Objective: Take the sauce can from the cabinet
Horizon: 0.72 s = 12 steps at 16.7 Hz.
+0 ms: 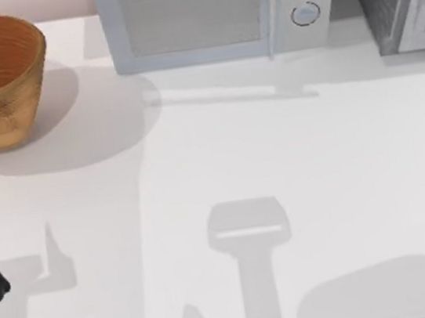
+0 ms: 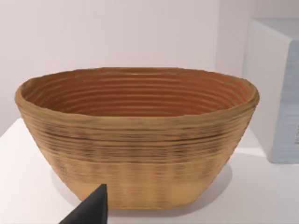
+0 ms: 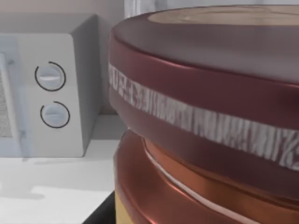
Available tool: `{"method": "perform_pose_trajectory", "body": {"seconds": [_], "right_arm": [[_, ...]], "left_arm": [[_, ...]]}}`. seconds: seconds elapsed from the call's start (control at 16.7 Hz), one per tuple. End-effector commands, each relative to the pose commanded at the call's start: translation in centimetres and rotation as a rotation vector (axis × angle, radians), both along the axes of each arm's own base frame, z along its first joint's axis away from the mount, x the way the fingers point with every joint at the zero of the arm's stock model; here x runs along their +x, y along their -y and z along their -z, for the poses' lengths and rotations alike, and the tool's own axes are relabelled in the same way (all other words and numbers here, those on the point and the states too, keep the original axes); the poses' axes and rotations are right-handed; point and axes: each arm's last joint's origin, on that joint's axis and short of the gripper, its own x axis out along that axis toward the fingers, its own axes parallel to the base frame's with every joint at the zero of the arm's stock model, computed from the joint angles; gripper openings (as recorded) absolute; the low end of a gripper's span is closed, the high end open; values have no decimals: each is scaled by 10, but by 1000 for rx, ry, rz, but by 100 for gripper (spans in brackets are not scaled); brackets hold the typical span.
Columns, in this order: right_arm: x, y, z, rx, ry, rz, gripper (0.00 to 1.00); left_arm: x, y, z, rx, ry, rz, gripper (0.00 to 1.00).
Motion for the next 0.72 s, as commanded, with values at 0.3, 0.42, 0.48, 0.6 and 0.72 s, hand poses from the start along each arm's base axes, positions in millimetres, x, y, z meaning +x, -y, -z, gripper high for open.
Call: {"method": "perform_pose_trajectory", "body": {"seconds": [0.3, 0.42, 0.48, 0.6, 0.72], "right_arm": [[0, 0, 1, 1, -8, -5, 0], [1, -1, -1, 1, -10, -14, 0], [2, -2, -3, 1, -12, -23, 0], [6, -3, -8, 1, -17, -48, 0], [12, -5, -16, 0, -19, -79, 0]], "left_arm": [[0, 0, 0, 0, 0, 0, 100], [0, 0, 0, 0, 0, 0, 100], [0, 0, 0, 0, 0, 0, 100], [0, 0, 0, 0, 0, 0, 100], [0, 0, 0, 0, 0, 0, 100]]}}
